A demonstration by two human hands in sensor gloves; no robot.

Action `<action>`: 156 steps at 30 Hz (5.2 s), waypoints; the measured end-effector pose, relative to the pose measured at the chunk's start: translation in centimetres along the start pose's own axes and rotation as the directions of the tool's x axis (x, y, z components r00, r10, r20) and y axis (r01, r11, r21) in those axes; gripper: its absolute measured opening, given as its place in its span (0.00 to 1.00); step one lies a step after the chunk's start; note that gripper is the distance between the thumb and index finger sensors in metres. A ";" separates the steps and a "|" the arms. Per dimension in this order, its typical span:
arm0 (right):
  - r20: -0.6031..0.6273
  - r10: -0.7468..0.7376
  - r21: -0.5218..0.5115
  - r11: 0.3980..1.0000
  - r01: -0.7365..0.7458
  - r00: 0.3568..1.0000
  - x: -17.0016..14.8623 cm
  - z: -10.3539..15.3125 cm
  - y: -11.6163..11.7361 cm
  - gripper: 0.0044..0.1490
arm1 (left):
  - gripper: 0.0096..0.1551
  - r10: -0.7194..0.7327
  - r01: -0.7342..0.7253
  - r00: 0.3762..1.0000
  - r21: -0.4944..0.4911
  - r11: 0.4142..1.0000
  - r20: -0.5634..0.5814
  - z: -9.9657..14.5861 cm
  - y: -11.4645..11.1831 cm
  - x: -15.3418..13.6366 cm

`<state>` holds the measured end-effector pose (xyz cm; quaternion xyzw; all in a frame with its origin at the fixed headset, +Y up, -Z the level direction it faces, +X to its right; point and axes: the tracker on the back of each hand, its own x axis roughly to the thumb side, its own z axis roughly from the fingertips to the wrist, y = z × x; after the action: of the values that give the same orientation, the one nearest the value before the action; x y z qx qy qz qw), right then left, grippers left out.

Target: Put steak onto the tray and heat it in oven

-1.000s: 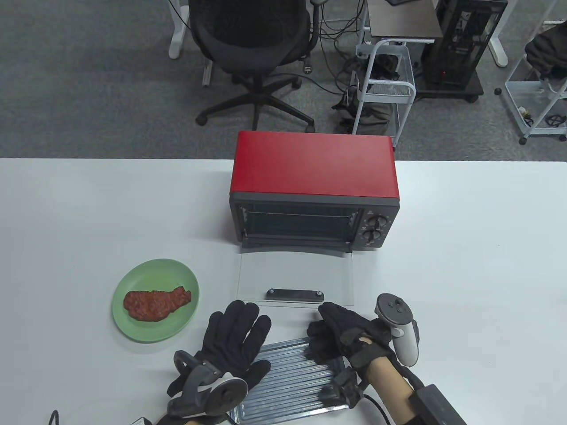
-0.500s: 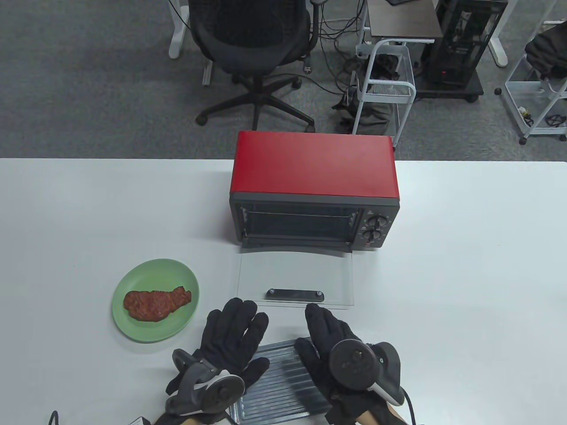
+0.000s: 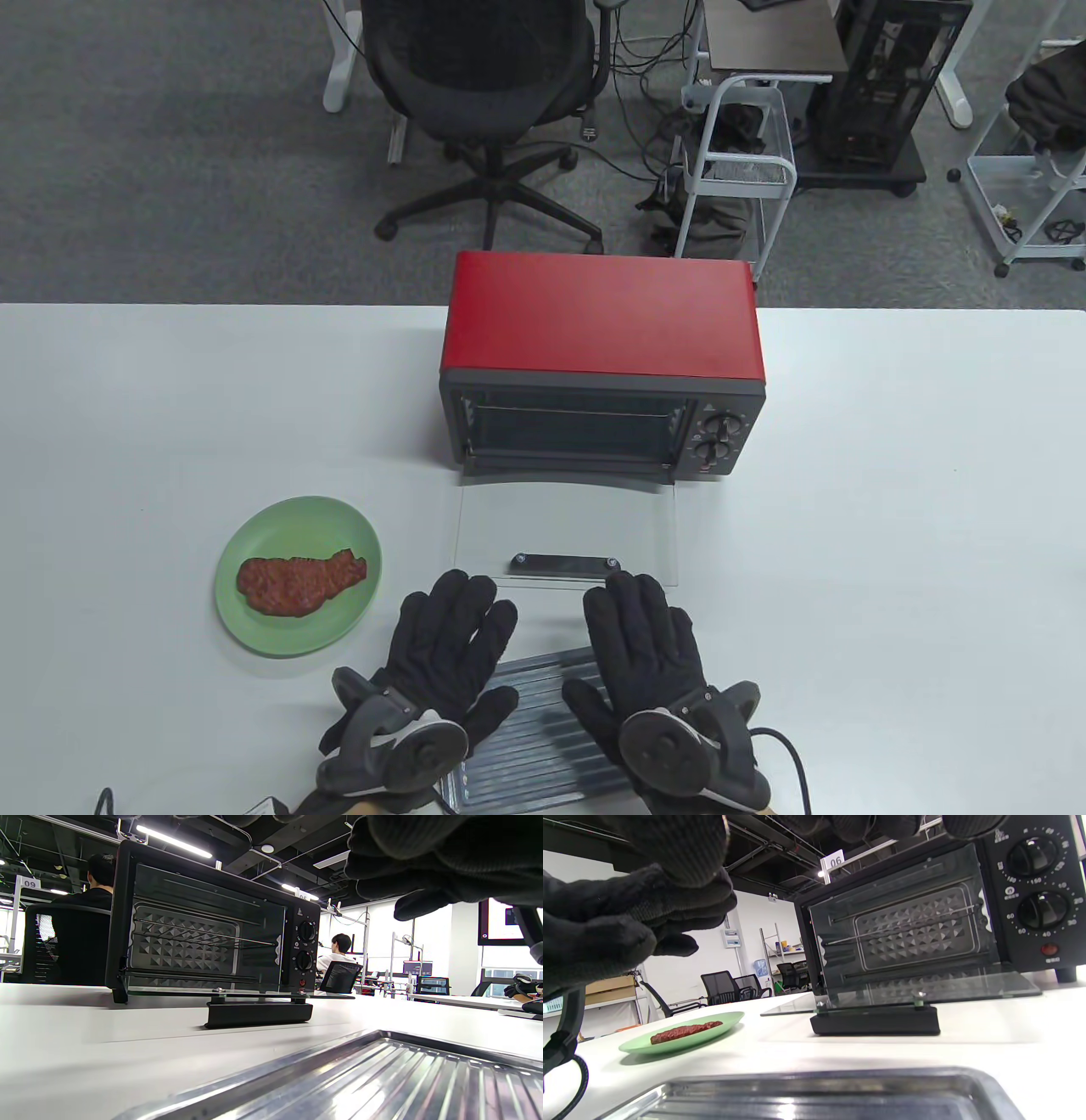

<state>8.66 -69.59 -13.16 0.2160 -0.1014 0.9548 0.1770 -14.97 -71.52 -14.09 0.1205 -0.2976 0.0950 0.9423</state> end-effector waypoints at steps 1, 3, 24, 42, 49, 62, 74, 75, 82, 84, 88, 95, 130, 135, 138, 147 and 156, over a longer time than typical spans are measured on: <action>0.001 -0.005 0.000 1.000 0.005 1.000 -0.1 0.1 0.1 0.59 | 0.52 0.001 -0.001 1.000 0.001 1.000 -0.002 0.0 0.0 0.0; 0.004 -0.006 -0.002 1.000 0.006 1.000 -0.4 0.3 0.5 0.60 | 0.52 0.005 -0.005 1.000 0.001 1.000 -0.003 0.0 -0.1 0.0; 0.027 0.008 0.022 1.000 -0.008 1.000 -0.5 0.7 1.1 0.59 | 0.49 -0.070 0.071 0.996 0.013 0.997 -0.054 0.3 3.5 -1.0; 0.008 0.002 0.019 1.000 -0.002 1.000 -0.8 0.8 0.7 0.59 | 0.42 -0.149 0.015 0.583 -0.172 0.985 -0.798 5.8 4.4 -22.8; 0.005 0.002 0.018 1.000 -0.002 1.000 -0.8 0.8 0.6 0.59 | 0.40 -0.181 -0.111 0.434 -0.252 0.961 -0.883 6.7 1.9 -26.0; -0.009 -0.014 0.027 1.000 0.015 1.000 -1.0 0.9 0.6 0.58 | 0.38 -0.211 -0.193 0.396 -0.306 0.932 -0.894 6.0 0.1 -27.2; -0.016 -0.019 0.016 1.000 0.020 1.000 -1.1 0.9 0.5 0.57 | 0.30 -0.132 -0.265 0.379 -0.244 0.933 -0.916 6.2 -0.4 -27.0; -0.016 -0.020 0.016 1.000 0.021 1.000 -1.1 0.9 0.5 0.57 | 0.30 -0.101 -0.283 0.374 -0.217 0.934 -0.922 6.3 -0.3 -27.1; -0.019 -0.024 0.014 1.000 0.024 1.000 -1.2 0.9 0.5 0.57 | 0.28 0.063 -0.393 0.327 -0.075 0.917 -0.943 7.0 -0.1 -27.5; -0.019 -0.022 0.016 1.000 0.023 1.000 -1.2 0.9 0.5 0.57 | 0.28 0.088 -0.406 0.329 -0.057 0.912 -0.940 7.1 -0.2 -27.6; -0.020 -0.023 0.021 1.000 0.023 1.000 -1.2 0.9 0.5 0.57 | 0.28 0.121 -0.408 0.325 -0.023 0.913 -0.938 7.2 -0.1 -27.7; -0.025 -0.026 0.020 0.999 0.027 0.999 -1.2 0.8 0.6 0.56 | 0.35 0.168 -0.462 0.342 -0.010 0.887 -0.925 7.2 -0.2 -27.7; -0.044 -0.041 -0.001 0.999 0.041 0.998 -1.3 0.6 0.4 0.56 | 0.33 0.465 -0.576 0.718 -0.069 0.814 -0.518 1.2 -0.1 -8.0; -0.044 -0.046 -0.001 0.999 0.046 0.998 -1.4 0.7 0.4 0.56 | 0.33 0.417 -0.516 0.779 -0.101 0.850 -0.468 0.7 -0.6 -6.5; -0.044 -0.047 0.002 0.999 0.047 0.998 -1.4 0.7 0.5 0.56 | 0.33 0.393 -0.484 0.804 -0.107 0.869 -0.446 0.5 -0.8 -5.9; -0.048 -0.059 0.004 0.998 0.059 0.997 -1.4 0.7 0.4 0.56 | 0.33 0.390 -0.458 0.819 -0.069 0.886 -0.422 0.6 -0.6 -5.3; -0.049 -0.062 0.008 0.998 0.062 0.997 -1.5 0.7 0.4 0.56 | 0.33 0.380 -0.430 0.834 -0.038 0.902 -0.401 0.7 -0.6 -4.8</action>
<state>9.99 -70.60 -13.24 0.1967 -0.0860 0.9542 0.2081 -19.07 -72.78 -16.43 -0.0261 -0.1314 0.2951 0.9460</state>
